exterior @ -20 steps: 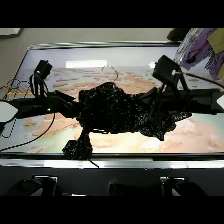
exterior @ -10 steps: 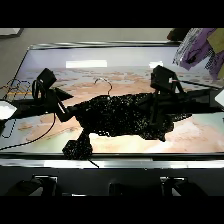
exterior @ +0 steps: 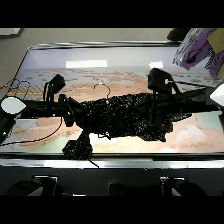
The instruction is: Fold the clothes and pants, and hang the long-sleeved shirts on hangers.
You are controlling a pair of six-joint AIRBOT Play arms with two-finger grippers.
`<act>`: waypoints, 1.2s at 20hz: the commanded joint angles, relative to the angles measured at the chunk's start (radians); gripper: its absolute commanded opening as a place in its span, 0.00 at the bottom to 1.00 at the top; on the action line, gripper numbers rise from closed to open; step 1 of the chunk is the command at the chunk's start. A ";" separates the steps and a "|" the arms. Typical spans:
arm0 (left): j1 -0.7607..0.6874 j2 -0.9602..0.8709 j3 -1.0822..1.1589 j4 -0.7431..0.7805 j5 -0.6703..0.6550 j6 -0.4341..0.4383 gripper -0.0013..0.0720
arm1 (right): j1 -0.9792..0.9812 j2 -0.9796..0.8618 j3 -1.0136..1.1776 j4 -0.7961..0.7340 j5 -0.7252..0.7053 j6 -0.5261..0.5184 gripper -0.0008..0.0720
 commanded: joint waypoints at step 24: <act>-0.015 0.109 0.002 -0.022 -0.019 0.008 0.05 | -0.291 -0.032 0.151 -0.231 -0.114 0.214 0.79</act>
